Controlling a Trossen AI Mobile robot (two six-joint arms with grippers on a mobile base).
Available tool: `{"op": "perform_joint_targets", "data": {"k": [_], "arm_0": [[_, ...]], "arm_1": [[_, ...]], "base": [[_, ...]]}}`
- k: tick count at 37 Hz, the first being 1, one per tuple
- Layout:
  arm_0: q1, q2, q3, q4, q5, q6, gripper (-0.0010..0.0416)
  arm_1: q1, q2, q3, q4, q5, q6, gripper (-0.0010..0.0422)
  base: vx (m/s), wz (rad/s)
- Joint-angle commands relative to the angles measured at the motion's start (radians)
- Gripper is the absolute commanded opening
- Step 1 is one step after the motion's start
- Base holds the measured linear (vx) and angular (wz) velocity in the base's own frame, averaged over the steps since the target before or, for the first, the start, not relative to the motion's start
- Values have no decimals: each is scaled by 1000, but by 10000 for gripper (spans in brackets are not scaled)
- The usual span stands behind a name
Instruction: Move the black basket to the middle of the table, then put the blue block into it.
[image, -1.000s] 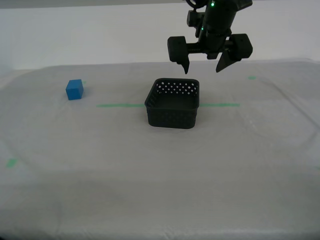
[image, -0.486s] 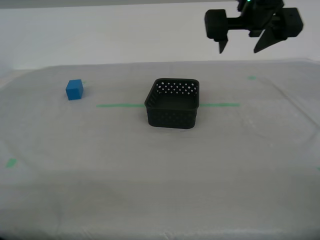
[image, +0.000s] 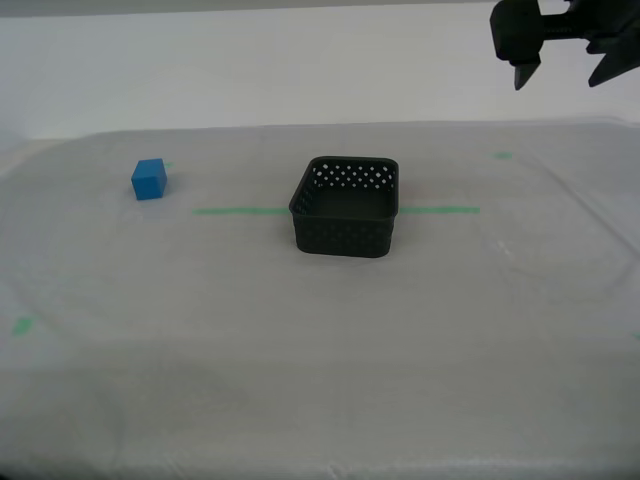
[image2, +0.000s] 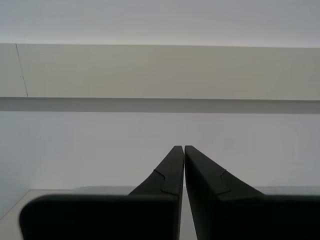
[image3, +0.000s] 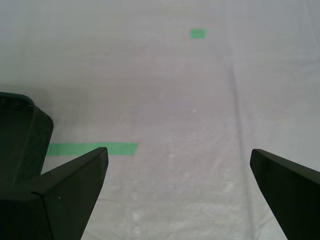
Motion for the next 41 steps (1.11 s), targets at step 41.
{"op": "perform_joint_targets", "data": {"k": [41], "arm_0": [[-214,183,0,169,-73,-172,400]], "arm_1": [[0,0,1,5,-1,3,0]], "base": [[0,0]]}}
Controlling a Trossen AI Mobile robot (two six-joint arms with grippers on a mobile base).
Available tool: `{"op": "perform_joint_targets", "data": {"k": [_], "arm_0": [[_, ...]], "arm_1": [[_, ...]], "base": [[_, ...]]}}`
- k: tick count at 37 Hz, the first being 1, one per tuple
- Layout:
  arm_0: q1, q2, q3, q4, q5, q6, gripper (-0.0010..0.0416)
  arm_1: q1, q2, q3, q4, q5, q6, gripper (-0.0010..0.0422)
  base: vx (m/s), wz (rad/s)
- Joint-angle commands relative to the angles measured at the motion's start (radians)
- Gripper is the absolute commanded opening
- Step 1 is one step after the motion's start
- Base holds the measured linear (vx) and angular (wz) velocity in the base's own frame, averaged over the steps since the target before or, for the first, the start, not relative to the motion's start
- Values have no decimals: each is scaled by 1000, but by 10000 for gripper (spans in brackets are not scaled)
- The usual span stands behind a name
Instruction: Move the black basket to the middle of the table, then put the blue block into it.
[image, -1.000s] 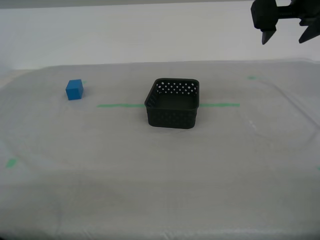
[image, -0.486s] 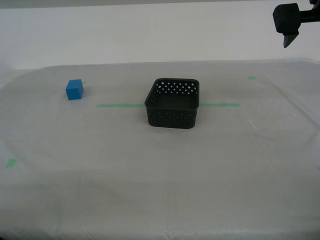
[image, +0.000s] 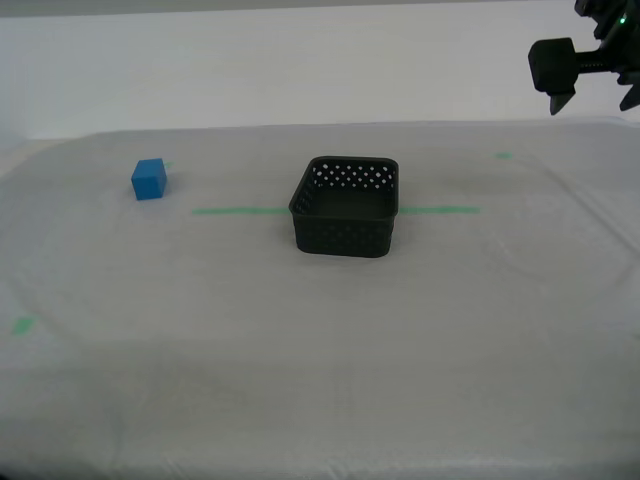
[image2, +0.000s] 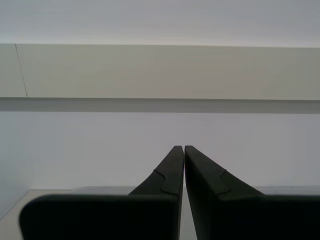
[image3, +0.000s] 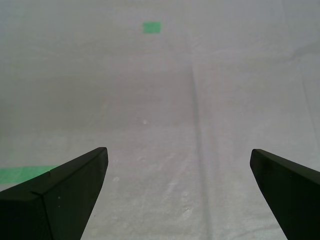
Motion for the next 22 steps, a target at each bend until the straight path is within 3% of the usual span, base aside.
{"op": "perform_joint_targets", "data": {"k": [1,10,22], "arm_0": [[1,35,1,23,-2,-9,400],[1,109,1,30,-2,-8,400],[1,108,1,31,-2,-8,399]], "arm_1": [[0,0,1,5,-1,3,0],[0,0,1,5,-1,3,0],[0,0,1,5,-1,3,0]], "base": [[0,0],[0,0],[0,0]]}}
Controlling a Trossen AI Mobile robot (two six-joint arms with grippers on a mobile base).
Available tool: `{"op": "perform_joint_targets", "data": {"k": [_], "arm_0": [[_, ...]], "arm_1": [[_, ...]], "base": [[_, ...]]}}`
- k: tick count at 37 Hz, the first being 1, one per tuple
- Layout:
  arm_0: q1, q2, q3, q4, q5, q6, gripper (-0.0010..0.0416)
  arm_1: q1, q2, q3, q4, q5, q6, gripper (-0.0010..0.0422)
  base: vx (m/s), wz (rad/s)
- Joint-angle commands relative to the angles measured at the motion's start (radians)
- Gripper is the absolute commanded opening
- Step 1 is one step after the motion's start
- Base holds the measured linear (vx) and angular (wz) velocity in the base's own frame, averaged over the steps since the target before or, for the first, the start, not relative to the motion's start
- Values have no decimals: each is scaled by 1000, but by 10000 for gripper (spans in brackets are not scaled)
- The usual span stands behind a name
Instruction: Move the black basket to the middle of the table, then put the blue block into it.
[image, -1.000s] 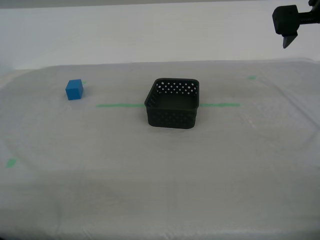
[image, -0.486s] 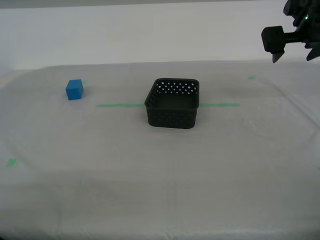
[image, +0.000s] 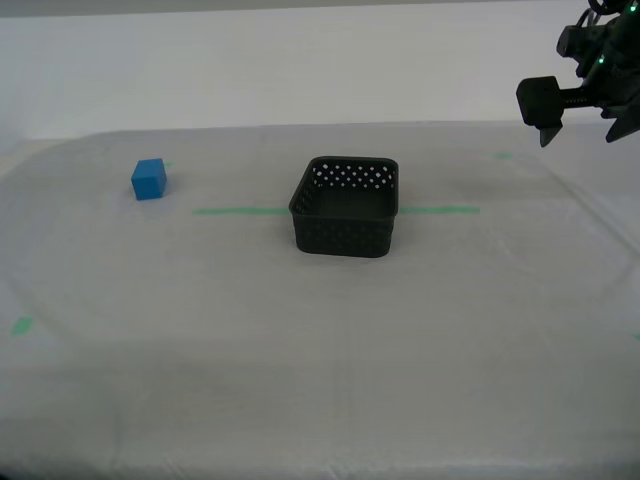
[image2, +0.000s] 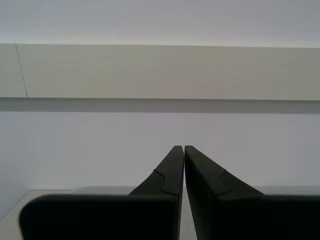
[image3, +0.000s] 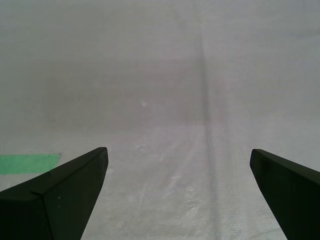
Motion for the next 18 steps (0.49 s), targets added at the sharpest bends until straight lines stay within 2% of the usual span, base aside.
{"op": "perform_joint_targets", "data": {"k": [1,18], "arm_0": [[1,-1,1,1,-2,-2,399],[1,-1,1,2,-2,-2,398]], "arm_1": [[0,0,1,5,-1,3,0],[0,0,1,5,-1,3,0]], "base": [[0,0],[0,0]]}}
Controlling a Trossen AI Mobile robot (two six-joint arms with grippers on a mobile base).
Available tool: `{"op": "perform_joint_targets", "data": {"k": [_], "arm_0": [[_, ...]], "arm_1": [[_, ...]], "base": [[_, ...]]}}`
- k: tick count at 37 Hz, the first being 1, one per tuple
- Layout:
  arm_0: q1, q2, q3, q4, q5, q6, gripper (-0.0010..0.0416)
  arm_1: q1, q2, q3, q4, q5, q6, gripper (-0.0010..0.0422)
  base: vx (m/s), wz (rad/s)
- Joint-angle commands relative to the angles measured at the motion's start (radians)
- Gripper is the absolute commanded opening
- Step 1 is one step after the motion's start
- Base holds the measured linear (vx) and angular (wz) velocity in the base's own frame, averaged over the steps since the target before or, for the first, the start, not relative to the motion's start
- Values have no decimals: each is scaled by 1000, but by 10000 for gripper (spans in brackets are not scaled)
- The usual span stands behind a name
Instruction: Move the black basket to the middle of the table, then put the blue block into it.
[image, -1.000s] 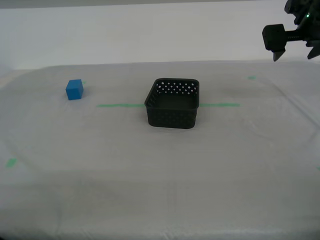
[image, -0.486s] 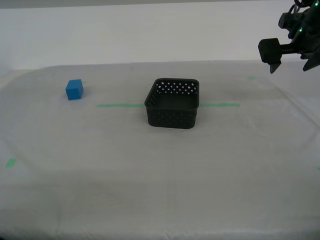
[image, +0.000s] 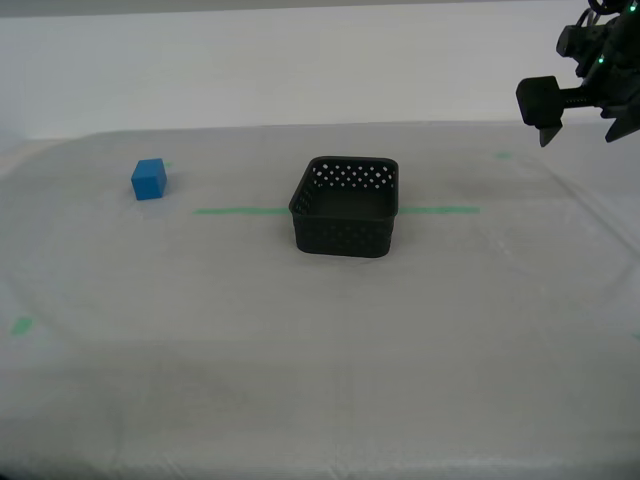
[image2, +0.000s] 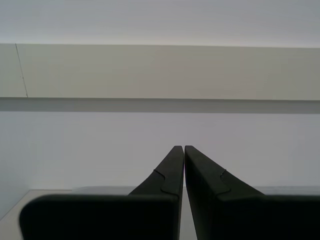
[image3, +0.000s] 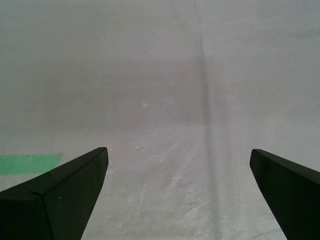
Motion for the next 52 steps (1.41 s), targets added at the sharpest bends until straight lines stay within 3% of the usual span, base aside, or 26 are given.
{"op": "perform_joint_targets", "data": {"k": [1,32,37,52], "arm_0": [[-1,-1,1,0,-2,-2,399],[-1,-1,1,0,-2,-2,399],[-1,-1,1,0,-2,-2,399],[-1,-1,1,0,-2,-2,399]], "arm_1": [[0,0,1,5,-1,3,0],[0,0,1,5,-1,3,0],[0,0,1,5,-1,-35,0],[0,0,1,5,-1,-33,0]], "base": [[0,0],[0,0],[0,0],[0,0]]}}
